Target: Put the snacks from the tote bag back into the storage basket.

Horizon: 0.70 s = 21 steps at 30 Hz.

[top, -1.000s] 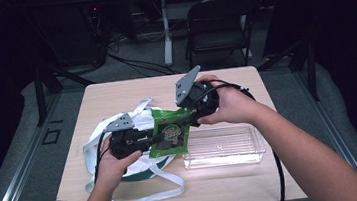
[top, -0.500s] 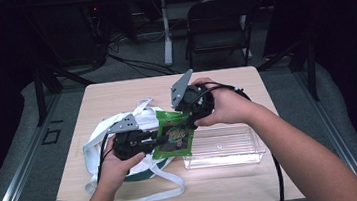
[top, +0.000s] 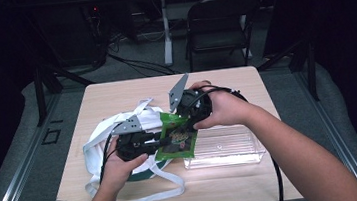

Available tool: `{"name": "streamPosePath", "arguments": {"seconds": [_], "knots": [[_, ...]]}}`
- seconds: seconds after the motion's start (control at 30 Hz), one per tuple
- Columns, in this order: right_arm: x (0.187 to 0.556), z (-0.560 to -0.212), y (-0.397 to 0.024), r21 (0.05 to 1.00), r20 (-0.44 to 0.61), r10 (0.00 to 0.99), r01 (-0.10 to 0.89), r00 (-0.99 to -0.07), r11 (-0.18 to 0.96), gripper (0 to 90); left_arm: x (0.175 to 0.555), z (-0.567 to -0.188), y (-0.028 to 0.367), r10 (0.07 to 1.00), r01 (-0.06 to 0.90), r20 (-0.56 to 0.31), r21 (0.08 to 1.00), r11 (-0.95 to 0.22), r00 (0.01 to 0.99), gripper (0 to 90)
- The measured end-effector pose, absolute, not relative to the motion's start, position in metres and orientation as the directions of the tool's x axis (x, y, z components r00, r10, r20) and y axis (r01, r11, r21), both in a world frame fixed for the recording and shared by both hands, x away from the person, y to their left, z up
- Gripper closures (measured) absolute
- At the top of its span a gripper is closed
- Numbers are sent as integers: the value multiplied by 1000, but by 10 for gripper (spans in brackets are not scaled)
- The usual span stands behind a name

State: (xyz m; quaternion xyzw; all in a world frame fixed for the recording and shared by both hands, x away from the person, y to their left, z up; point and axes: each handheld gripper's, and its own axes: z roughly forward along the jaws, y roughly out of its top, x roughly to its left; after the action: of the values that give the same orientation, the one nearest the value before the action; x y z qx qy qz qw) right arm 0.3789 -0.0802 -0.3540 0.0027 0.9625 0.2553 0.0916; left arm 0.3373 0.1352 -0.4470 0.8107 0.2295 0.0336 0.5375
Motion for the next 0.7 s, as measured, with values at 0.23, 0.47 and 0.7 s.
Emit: {"name": "streamPosePath", "arguments": {"seconds": [0.23, 0.47, 0.7], "knots": [[382, -357, -82, 488, -143, 47, -29, -989, 872, 547, 336, -447, 133, 398, 326, -187, 890, -318, 898, 726], [382, -360, -82, 478, -118, 39, -22, -992, 878, 563, 335, -447, 132, 392, 321, -184, 892, -318, 901, 726], [382, -359, -84, 467, -106, 27, -26, -994, 884, 618, 336, -448, 131, 385, 318, -182, 891, -326, 905, 726]]}}
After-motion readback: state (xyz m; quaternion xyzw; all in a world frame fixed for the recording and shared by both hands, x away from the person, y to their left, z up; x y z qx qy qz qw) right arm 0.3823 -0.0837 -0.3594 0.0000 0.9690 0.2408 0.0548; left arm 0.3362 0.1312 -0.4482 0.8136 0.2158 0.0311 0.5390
